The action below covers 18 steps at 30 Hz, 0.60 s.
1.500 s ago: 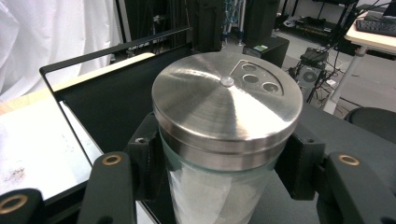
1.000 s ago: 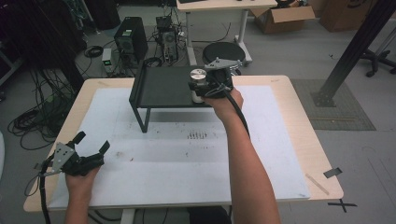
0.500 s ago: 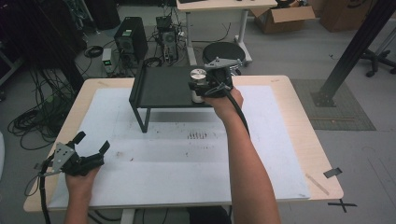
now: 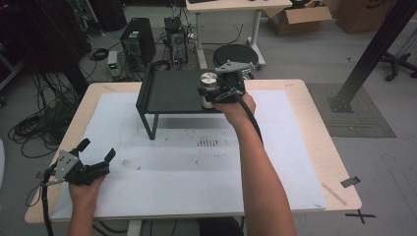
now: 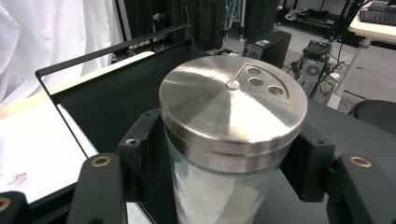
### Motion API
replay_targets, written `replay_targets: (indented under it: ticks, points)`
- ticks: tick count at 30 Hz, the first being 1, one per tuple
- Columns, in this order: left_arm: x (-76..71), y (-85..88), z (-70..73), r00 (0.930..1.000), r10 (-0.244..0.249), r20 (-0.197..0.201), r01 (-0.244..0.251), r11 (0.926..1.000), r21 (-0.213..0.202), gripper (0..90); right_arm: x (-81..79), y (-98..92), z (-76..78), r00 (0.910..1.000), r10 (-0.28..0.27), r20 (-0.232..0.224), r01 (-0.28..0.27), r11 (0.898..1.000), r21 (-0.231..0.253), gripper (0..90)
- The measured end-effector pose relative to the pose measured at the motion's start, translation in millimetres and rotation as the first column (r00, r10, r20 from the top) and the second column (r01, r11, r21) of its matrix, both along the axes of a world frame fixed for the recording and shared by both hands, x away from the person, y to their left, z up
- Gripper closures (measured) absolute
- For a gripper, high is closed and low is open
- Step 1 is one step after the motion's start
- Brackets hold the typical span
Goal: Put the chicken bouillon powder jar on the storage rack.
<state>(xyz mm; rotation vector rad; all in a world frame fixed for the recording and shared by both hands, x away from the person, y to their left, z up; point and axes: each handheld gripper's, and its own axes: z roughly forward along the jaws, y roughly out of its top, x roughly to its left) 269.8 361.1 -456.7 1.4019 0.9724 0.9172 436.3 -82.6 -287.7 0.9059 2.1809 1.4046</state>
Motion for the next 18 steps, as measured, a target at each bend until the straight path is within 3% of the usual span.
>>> replay_targets:
  ticks: [18]
  points:
    - [0.0,-0.1,0.0,1.0,0.0,0.0,0.0,1.0,0.0,0.7,-5.6,-9.1,0.5,0.9998,-0.018,-0.01,0.018,0.999,0.034,28.1]
